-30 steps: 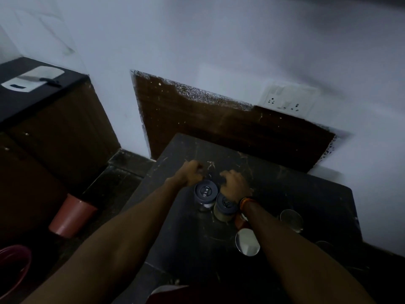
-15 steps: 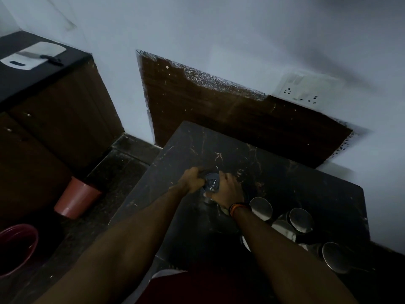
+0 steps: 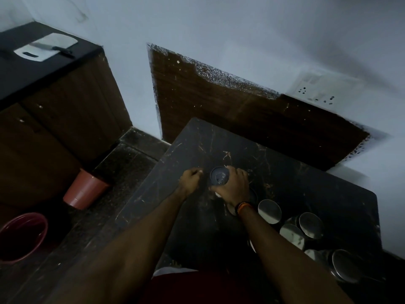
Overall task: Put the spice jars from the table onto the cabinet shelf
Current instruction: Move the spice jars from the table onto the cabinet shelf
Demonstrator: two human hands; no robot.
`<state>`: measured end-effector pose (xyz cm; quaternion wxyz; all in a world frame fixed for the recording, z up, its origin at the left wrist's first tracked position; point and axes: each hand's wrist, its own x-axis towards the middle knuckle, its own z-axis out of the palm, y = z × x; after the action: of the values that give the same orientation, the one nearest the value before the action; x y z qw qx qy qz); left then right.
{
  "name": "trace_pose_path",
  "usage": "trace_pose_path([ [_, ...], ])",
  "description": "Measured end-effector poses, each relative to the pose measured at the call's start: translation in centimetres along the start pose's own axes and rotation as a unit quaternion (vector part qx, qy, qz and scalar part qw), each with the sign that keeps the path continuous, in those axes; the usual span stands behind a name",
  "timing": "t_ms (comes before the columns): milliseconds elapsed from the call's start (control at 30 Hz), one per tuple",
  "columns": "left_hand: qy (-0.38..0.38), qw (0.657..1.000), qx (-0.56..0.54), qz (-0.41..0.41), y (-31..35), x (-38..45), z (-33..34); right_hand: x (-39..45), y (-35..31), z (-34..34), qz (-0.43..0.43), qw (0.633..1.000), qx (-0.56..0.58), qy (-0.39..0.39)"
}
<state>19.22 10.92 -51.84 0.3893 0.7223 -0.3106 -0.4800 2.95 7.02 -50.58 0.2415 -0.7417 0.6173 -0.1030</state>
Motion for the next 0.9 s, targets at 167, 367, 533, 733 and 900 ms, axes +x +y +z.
trace_pose_path([
  [167,-0.048,0.976,-0.19,-0.096,1.1,-1.0,-0.4,1.0,-0.5,-2.4,0.026,0.986,0.167,-0.005],
  [367,-0.201,0.852,-0.446,-0.186,2.6,-3.1,1.0,0.5,-1.2,-6.2,0.017,0.901,0.429,-0.053],
  [533,-0.23,0.822,-0.508,-0.118,3.6,-4.5,2.1,0.1,-0.8,-8.4,-0.002,0.852,0.517,-0.078],
  [733,-0.222,0.852,-0.475,0.008,4.3,-5.9,3.3,-0.4,-0.6,-9.4,0.04,0.805,0.591,-0.019],
  [900,-0.214,0.875,-0.429,0.068,6.3,-7.7,4.3,-0.4,-0.6,-10.6,0.081,0.768,0.635,0.028],
])
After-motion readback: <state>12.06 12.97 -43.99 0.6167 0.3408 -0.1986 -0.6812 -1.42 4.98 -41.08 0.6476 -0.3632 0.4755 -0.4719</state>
